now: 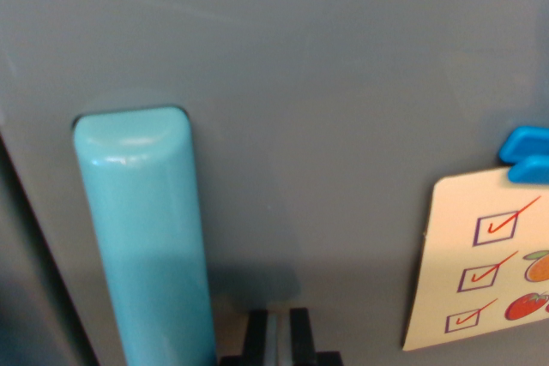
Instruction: Close fridge door
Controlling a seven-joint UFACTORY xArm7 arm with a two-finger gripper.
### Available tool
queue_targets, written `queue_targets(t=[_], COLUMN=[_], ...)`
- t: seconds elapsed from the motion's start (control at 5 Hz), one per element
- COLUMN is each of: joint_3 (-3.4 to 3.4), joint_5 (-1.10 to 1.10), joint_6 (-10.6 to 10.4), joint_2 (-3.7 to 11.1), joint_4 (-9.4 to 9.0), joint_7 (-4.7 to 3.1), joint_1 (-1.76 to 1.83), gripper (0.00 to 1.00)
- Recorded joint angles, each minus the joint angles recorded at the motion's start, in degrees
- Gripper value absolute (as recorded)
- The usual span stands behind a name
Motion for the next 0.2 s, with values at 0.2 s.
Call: queue_targets(t=[0.2], joint_3=[0.00], joint_5=[0.00], joint_6=[0.00], joint_2=[0.00], joint_4=[0.00], joint_7=[0.00], joint_1=[0.00], gripper=[1.00])
